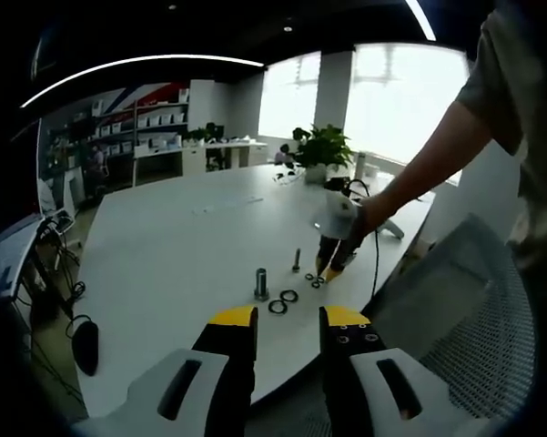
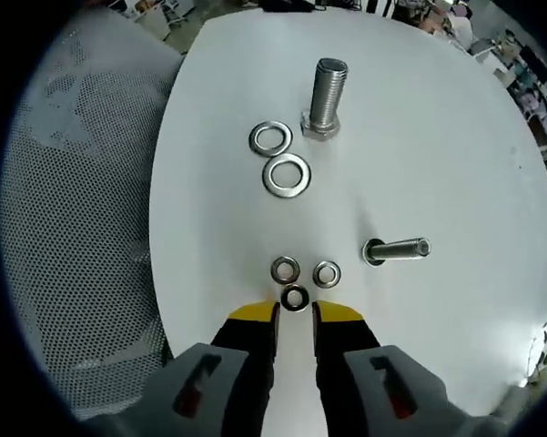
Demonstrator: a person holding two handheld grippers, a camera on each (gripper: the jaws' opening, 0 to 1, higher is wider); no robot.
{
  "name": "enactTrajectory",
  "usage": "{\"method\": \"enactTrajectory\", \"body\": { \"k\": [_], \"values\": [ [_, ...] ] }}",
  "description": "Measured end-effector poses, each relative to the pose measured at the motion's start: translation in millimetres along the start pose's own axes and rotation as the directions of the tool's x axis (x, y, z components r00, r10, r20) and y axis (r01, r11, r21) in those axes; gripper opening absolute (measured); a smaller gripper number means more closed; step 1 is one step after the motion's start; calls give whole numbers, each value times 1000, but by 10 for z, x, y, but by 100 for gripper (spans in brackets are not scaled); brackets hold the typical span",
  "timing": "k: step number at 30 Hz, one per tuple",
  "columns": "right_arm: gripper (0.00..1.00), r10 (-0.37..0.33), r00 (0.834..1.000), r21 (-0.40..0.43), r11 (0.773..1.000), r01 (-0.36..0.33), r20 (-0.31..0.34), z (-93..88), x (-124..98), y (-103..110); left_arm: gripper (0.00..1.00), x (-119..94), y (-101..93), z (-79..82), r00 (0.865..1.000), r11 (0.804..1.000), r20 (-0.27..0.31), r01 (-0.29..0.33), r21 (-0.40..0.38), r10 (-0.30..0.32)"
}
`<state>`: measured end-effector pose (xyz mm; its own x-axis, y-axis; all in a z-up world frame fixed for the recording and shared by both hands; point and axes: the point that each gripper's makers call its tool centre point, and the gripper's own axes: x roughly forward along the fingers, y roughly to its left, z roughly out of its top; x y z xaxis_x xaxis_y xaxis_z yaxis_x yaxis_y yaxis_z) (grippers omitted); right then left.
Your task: Place the washer onto the threaded stud by aligning its center hole with the stud, sliding it down to the base, and recovering from edge contact or off-axis alignment until the washer reaches the visible bottom stop.
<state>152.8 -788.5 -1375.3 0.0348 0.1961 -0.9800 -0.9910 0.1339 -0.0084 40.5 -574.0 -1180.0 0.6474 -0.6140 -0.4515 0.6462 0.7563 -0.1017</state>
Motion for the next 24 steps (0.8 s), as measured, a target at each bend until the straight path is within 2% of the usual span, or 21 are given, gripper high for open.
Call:
{"method": "enactTrajectory", "body": {
  "k": [4,11,24],
  "values": [
    [20,14,1000,46,999,-15,13,14,-9,22,25,4,2,-10,1000,1000,-4,0,1,0],
    [20,-7,1000,26,1000,6,11,21,-1,26,25,6,-4,-17,1000,1000,-7,2,2,-2],
    [15,-5,998,-26,1000,3,-64,48,15,14,24,2,2,-4,1000,1000,0,-1,4,1]
  ]
}}
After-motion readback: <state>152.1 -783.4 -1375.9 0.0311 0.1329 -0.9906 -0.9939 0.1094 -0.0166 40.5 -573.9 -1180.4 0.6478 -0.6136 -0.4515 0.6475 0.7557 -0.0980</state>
